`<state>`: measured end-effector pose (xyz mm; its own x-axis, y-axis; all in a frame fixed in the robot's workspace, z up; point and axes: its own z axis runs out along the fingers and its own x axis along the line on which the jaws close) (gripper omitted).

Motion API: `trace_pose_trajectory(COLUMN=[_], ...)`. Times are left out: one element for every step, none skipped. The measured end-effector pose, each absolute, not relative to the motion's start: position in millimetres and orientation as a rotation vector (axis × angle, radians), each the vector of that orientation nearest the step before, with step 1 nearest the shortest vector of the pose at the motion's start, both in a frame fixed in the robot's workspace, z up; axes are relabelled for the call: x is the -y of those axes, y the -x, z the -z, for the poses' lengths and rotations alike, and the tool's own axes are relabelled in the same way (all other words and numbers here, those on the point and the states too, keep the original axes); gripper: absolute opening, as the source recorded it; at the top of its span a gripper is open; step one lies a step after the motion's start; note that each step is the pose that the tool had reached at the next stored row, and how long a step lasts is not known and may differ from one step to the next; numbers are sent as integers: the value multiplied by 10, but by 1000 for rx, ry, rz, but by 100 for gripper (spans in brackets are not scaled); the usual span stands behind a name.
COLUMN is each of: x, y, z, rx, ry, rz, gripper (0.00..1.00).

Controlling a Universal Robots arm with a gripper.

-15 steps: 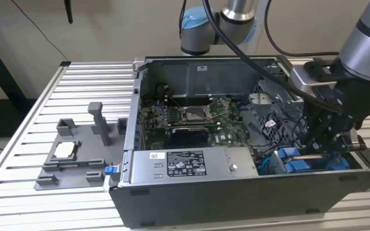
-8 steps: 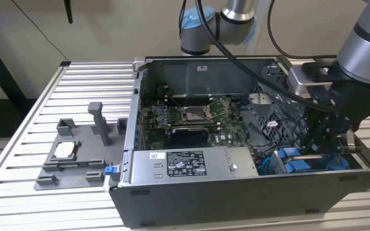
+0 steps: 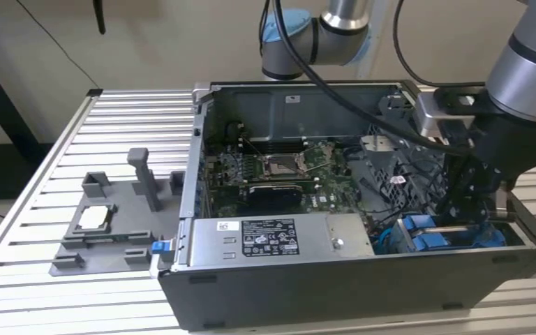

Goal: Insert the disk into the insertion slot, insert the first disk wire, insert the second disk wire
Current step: 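Insert the second disk wire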

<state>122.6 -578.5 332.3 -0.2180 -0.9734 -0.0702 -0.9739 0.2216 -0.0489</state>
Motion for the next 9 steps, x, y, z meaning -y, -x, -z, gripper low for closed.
trace_pose_trajectory(x=[5784, 5784, 5784, 5784, 5784, 5784, 5784, 5785, 5785], y=[-1225, -1224, -1223, -1222, -1221, -1220, -1219, -1217, -1217], z=[-3323, -3322, -3322, -3322, -3324, -3330, -3339, -3351, -3365], rx=[-2391, -2398, -2409, -2416, -2422, -2425, -2428, -2430, -2432], ry=[1901, 1891, 1878, 1868, 1860, 1854, 1848, 1842, 1838], rz=[-11, -11, -10, -10, -10, -11, -13, -15, -17], gripper=[18, 18, 18, 18, 18, 18, 18, 18, 18])
